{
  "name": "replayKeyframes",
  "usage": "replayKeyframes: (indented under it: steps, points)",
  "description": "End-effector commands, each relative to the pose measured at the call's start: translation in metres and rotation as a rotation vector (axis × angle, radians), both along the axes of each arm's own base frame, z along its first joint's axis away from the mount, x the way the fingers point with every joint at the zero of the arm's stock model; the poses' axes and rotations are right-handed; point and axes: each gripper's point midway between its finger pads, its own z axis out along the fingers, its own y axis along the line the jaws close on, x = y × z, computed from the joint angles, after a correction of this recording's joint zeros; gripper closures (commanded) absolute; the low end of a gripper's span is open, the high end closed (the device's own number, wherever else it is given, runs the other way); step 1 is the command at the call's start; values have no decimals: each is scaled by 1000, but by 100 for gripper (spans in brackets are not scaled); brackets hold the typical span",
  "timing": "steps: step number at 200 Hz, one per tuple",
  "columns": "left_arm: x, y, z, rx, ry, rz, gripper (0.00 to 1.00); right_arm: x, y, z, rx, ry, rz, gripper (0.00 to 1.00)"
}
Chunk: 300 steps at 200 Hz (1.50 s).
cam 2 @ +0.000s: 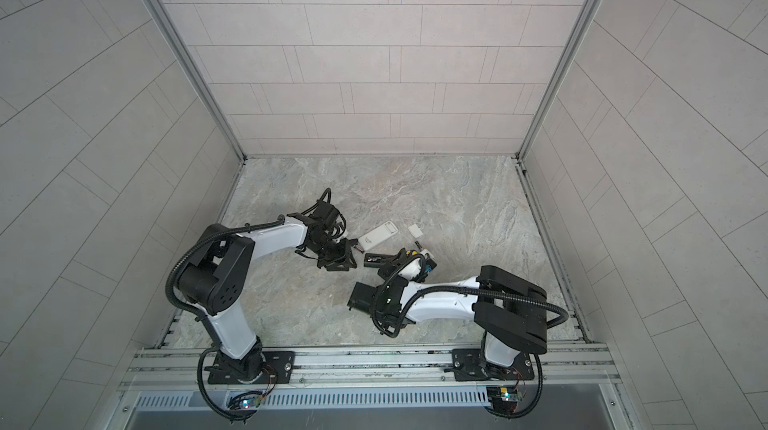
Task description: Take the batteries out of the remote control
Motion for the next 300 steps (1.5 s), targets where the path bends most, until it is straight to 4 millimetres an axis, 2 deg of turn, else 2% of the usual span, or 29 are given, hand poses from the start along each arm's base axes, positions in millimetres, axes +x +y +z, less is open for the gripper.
replayKeyframes:
  steps: [1, 97, 137, 196, 259, 268, 300]
  points:
    - [1, 3, 7, 11, -16, -13, 64, -2, -11, 24, 139, -159, -66, 100]
    - [0, 3, 5, 13, -16, -16, 62, 2, -7, 32, 109, -169, -69, 100]
    - [11, 3, 12, 9, -42, 1, 55, -1, -1, 26, 66, -106, -38, 100]
    - [28, 4, 23, 0, -69, 12, 52, -1, 1, 18, 2, -42, -28, 100]
    - [28, 6, 26, 15, -93, -3, 45, 2, 2, 2, -29, 33, -31, 100]
    - [29, 8, 28, 24, -106, -10, 43, 4, 1, 7, -38, 23, -33, 100]
    - [27, 13, 37, 52, -161, -84, 38, 11, -5, 44, -97, -5, -28, 100]
